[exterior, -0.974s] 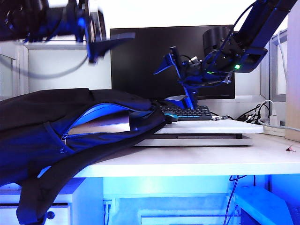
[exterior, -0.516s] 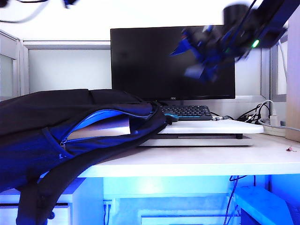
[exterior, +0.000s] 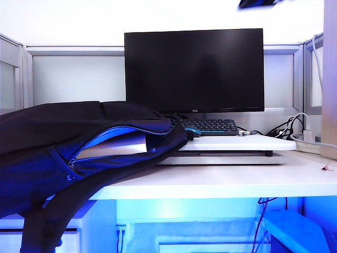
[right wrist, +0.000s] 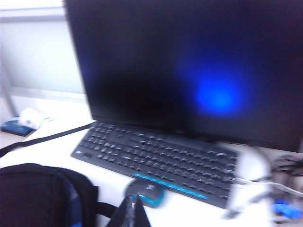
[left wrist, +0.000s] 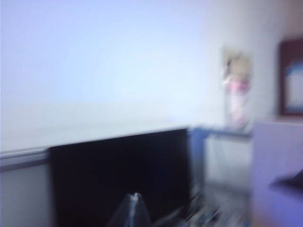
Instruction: Pick up the book on the desk and put it into the open backpack.
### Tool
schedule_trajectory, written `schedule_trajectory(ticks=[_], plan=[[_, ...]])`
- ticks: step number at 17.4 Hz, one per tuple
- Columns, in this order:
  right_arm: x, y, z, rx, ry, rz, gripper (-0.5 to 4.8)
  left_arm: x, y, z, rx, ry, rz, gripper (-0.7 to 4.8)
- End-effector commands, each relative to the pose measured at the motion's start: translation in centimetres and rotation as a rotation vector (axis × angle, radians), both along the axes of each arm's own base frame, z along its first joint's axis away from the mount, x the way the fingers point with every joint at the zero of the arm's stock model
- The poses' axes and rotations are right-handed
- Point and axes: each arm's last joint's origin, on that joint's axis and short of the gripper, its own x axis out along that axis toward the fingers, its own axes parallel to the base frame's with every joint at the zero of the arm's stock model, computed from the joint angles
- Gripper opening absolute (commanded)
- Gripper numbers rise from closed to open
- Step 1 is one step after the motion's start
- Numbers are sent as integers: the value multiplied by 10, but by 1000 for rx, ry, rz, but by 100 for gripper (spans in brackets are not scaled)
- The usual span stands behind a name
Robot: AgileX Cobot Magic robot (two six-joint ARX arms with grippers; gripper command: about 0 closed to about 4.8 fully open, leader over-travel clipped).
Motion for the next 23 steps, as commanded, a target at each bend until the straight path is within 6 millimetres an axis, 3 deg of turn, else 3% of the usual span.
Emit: schedule_trajectory(ticks=[1, 4, 7, 11, 14, 18, 23], plan=[[-57, -10, 50, 0, -118, -16, -5, -61, -14, 12, 161, 167, 308, -5], [-108, -19, 65, -17, -62, -39, -5, -112, -30, 11, 205, 225, 348, -5], [-153, -27, 51, -23, -34, -70, -5, -159, -42, -10, 199, 203, 468, -5], [-182, -33, -4, -44, 58, -95, -5, -200, -54, -75, 175, 284, 506, -5], [-199, -37, -68, -45, 119, -113, -5, -226, -61, -135, 160, 339, 541, -5], [-219, -41, -140, 45, 141, -154, -5, -241, -66, -199, 92, 376, 507, -5], [-241, -48, -207, 63, 165, -285, -5, -234, -74, -243, 118, 408, 407, -5]])
